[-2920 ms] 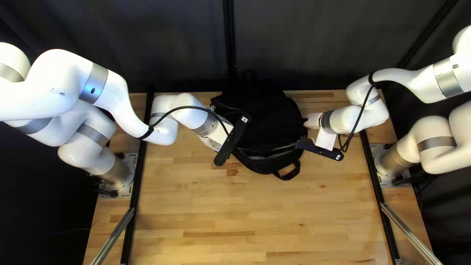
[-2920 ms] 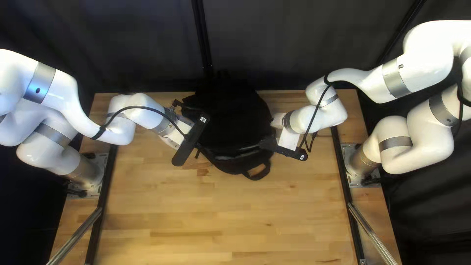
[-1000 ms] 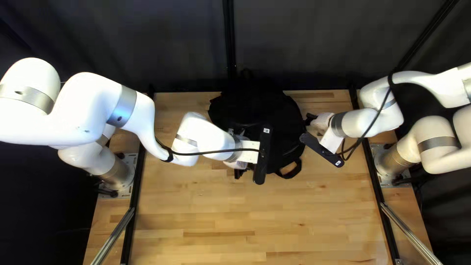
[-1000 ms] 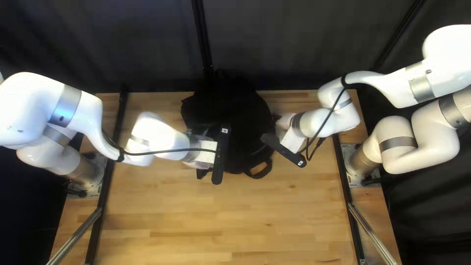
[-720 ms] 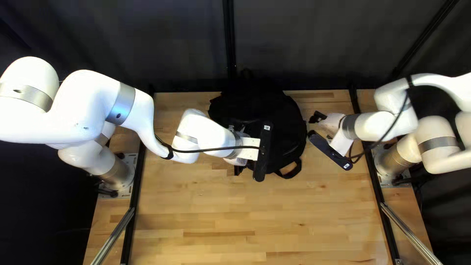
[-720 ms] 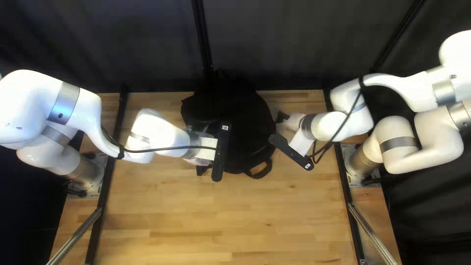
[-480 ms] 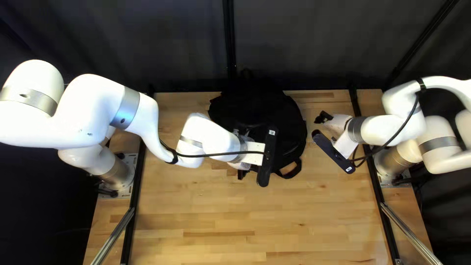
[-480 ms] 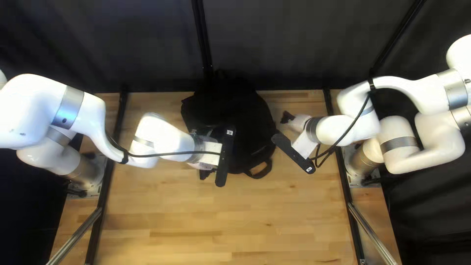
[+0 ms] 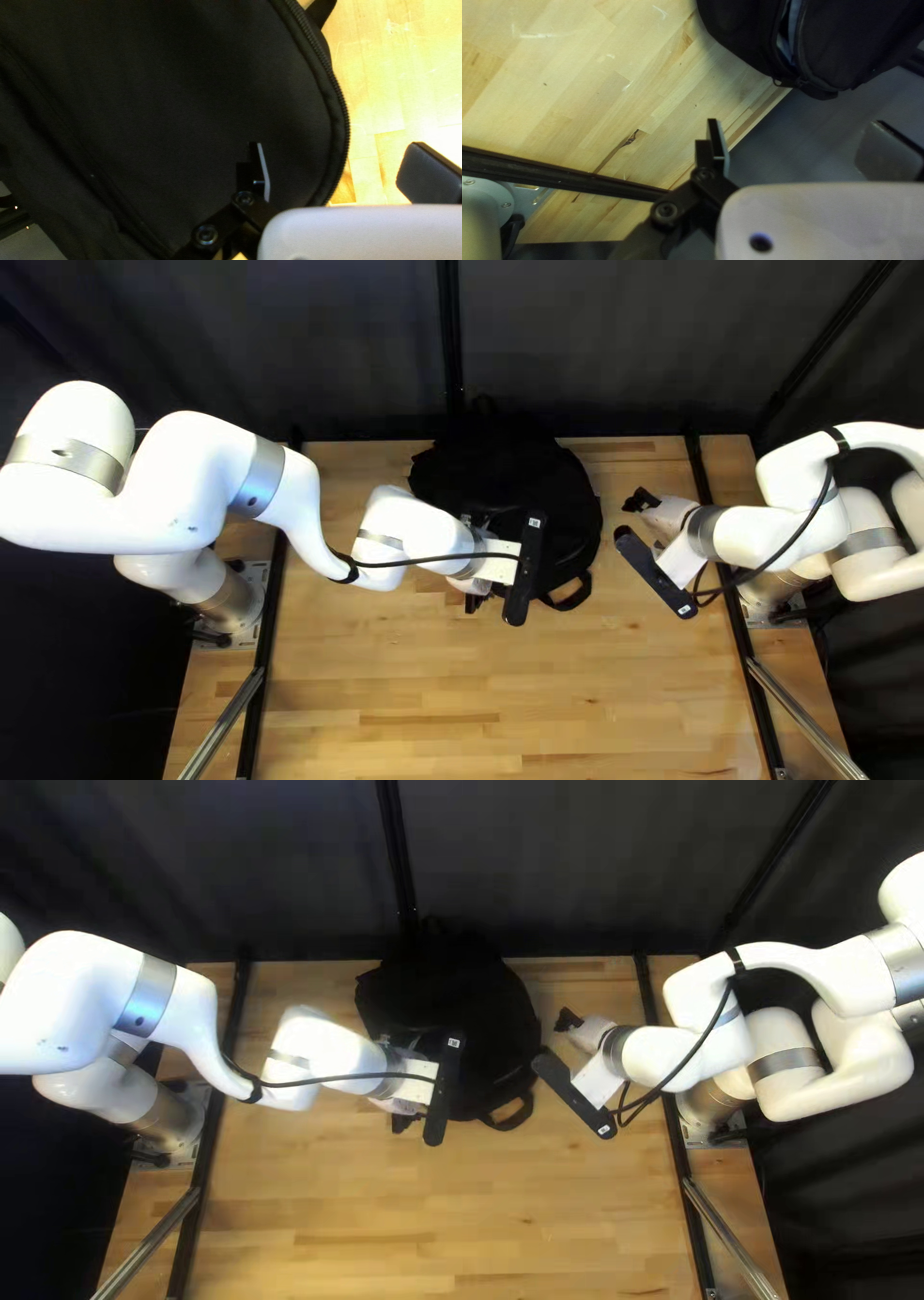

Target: Remove a lunch box from a kids backpack

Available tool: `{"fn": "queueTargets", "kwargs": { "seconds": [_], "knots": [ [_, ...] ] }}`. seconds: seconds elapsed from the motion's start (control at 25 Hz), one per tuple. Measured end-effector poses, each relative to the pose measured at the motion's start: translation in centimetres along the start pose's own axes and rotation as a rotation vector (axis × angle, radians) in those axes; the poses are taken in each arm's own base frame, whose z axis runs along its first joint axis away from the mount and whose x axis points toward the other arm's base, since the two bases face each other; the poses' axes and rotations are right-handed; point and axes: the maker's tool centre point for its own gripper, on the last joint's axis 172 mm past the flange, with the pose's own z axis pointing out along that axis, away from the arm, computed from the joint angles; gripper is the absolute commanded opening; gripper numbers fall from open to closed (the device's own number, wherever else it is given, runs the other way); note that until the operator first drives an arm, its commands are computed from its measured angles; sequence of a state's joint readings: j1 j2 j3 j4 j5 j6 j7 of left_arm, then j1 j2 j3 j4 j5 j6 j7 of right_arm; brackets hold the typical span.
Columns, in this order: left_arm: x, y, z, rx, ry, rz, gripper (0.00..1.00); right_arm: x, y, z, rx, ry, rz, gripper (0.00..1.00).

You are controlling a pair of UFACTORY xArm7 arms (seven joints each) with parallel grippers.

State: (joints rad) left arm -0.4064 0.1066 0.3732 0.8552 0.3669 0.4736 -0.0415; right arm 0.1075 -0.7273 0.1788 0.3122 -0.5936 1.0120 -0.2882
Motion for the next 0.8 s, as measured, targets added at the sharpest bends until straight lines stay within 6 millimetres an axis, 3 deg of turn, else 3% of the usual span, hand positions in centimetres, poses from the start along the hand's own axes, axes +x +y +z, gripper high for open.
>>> {"fn": "queueTargets", "kwargs": {
  "seconds": [0.04, 0.08, 0.44, 0.8],
  "knots": [
    [-0.1, -0.2, 0.0, 0.001, -0.002, 0.0, 0.1, 0.1, -0.2, -0.2, -0.004, 0.0, 0.0, 1.0],
    [-0.2, -0.3, 0.1, 0.002, -0.005, 0.0, 0.01, 0.2, -0.3, -0.5, -0.008, -0.001, 0.001, 1.0],
    [-0.3, -0.6, -0.1, -0.005, -0.016, 0.013, 0.0, 0.0, -0.9, -2.3, -0.036, -0.007, 0.008, 1.0],
    [1.9, -2.4, -2.9, -0.026, -0.015, -0.052, 0.0, 1.9, -1.6, -3.7, -0.066, -0.015, 0.009, 1.0]
  ]
}}
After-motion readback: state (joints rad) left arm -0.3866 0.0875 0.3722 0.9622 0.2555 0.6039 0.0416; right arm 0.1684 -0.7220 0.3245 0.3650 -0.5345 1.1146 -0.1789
